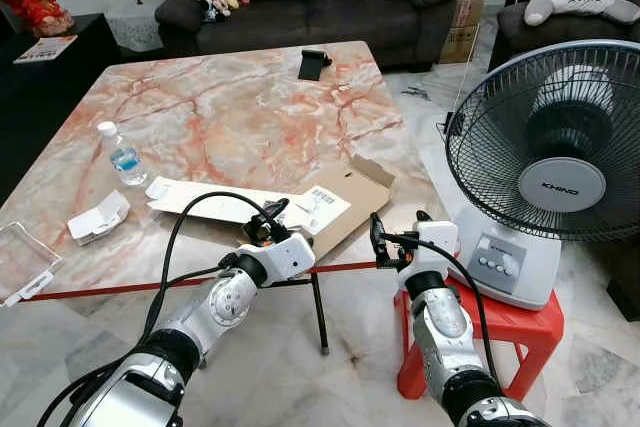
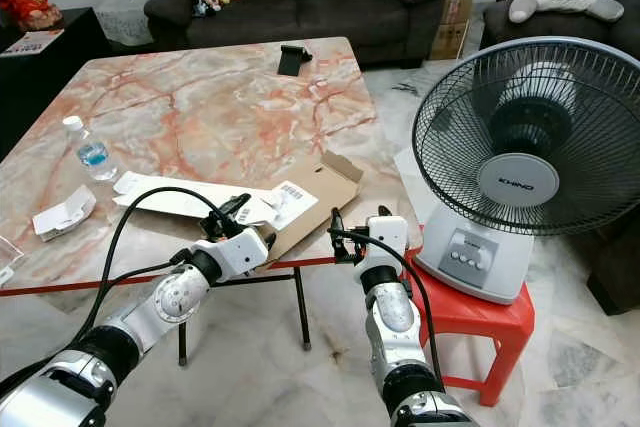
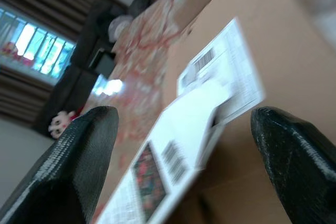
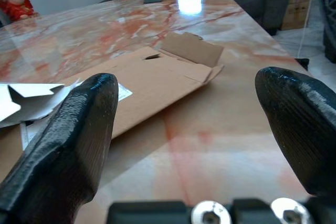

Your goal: Picking trash to rubbish bin

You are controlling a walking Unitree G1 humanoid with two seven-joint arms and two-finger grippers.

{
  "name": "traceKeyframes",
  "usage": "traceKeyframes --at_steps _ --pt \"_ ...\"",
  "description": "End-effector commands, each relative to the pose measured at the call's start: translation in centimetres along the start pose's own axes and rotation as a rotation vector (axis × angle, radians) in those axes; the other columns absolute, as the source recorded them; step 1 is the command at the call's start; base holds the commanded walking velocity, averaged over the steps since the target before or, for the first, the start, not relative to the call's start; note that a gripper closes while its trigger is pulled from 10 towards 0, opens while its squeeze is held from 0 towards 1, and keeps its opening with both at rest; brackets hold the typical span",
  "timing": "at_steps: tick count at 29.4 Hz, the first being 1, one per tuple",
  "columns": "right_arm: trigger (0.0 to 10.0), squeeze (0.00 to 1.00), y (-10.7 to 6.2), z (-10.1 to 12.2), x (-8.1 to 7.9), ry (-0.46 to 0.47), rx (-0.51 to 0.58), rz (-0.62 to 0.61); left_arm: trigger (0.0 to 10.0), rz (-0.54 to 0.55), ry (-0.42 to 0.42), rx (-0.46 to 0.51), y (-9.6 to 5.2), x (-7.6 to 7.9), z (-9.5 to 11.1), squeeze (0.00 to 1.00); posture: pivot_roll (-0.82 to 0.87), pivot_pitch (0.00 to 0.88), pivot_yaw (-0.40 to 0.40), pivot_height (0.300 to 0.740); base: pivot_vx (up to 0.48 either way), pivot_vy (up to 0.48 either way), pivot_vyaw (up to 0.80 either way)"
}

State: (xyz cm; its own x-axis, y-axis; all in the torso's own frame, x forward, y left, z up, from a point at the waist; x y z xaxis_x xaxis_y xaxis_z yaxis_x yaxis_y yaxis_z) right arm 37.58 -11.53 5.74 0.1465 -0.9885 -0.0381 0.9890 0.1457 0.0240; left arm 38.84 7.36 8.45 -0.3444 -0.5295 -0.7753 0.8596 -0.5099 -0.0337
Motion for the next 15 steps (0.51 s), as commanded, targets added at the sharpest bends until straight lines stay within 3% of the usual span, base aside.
traceKeyframes --at_steps 1,11,15 --pt "10.0 0.00 0.2 0.4 -0.4 -0.002 0.012 0.010 10.0 0.002 0.040 -0.042 0.5 -0.4 -0.4 0.00 -0.05 0.000 0.057 0.740 0.000 0.000 0.00" --pt "10.0 0.00 0.2 0.4 -0.3 -0.003 0.015 0.008 10.0 0.011 0.058 -0.084 1.0 -1.5 -1.0 0.00 -0.06 0.000 0.057 0.740 0.000 0.000 0.00" --pt "10.0 0.00 0.2 0.5 -0.4 -0.002 0.017 0.008 10.0 -0.027 0.063 -0.100 1.2 -1.1 -1.0 0.00 -0.06 0.000 0.059 0.740 0.000 0.000 0.00"
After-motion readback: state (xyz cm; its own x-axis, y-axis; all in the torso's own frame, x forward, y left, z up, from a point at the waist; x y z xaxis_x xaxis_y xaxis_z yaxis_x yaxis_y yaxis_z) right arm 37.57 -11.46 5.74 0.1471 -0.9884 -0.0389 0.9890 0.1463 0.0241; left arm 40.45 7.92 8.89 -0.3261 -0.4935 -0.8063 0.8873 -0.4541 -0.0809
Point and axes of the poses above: a point about 5 cm out from each wrist's last joint towards the gripper, its own y axis pointing out of the wrist towards the gripper, its own z axis along the axis of the wrist's last joint, x = y × z, the point moved 6 cm from there along y, pointing out of the wrist towards the gripper, and after that the axes turned 3 degrees about -y, right-handed, at the moved point
